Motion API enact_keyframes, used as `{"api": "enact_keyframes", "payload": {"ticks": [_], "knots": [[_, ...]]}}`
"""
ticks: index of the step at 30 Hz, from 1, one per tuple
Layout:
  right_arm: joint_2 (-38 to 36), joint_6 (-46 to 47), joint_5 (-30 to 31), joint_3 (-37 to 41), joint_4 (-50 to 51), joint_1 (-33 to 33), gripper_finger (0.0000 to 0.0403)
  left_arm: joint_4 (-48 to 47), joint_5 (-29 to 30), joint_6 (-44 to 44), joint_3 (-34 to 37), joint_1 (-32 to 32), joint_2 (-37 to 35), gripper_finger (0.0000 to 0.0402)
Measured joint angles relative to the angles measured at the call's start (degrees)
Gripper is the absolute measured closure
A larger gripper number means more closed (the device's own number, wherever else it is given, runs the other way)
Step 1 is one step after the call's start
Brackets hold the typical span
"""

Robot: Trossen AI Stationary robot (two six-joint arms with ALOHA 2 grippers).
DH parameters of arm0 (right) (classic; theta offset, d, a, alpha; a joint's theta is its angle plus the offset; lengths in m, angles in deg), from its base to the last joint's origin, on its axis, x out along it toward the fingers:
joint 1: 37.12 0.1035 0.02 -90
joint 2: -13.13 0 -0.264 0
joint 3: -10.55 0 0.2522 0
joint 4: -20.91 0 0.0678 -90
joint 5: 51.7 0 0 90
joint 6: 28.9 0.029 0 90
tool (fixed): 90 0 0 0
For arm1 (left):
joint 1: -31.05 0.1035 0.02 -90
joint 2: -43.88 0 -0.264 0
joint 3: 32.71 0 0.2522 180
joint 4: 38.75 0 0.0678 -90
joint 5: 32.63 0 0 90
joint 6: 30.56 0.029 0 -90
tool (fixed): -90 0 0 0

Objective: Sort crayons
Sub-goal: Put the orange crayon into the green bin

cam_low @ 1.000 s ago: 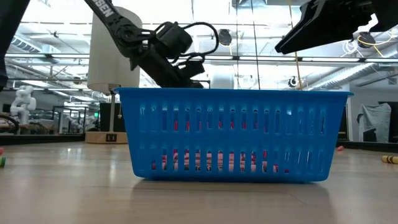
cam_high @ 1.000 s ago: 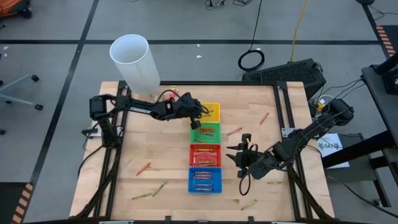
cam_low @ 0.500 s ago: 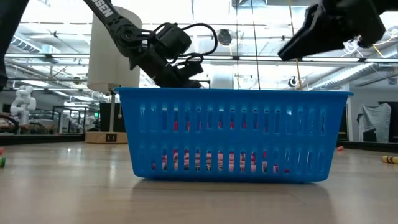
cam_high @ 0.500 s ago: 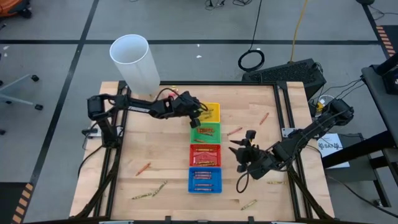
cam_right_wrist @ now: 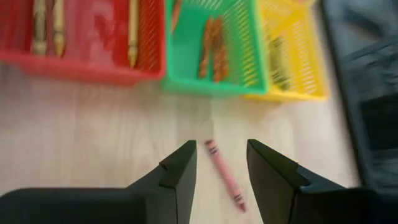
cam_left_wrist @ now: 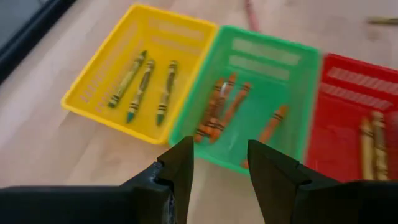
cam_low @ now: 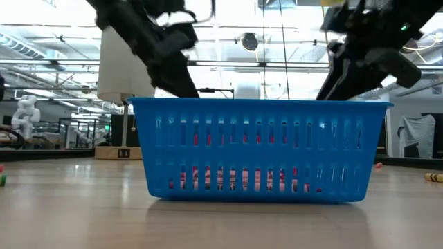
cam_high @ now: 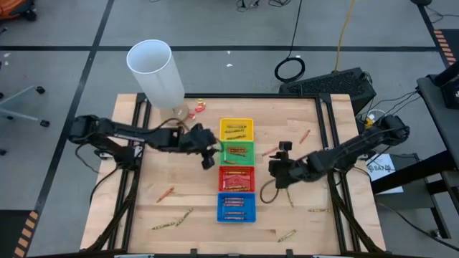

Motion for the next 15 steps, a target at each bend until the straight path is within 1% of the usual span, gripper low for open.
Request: {"api": "enact_keyframes", "payload": {"ticks": [2,5,8,12,14,15], "knots": [[0.0,-1.6,-5.4,0.0,0.6,-2.8,0.0277,0.0,2.6,-1.0,1.3,-3.1,-1.9,0.0252],[0.0,-2.7,-9.8,0.0,2.2,-6.1,0.0277,-0.6,5.7,-2.4,3.2,-7.2,-3.6,0.0252],[0.0,-1.3,-11.6,0.0,7.1,-8.9,0.0277,0.4,8.3,-2.9,5.0,-10.7,-4.0,0.0252],[0.0,5.5,-11.8,0.0,15.6,-14.4,0.0277,-0.1,9.0,-5.5,6.4,-14.2,-3.7,0.0252],[0.0,6.1,-12.8,0.0,18.4,-17.0,0.0277,0.3,10.0,-5.9,6.4,-15.6,-3.3,0.0252],[0.0,4.9,-13.9,0.0,19.5,-18.2,0.0277,0.3,10.6,-5.9,6.4,-16.3,-3.3,0.0252]]}}
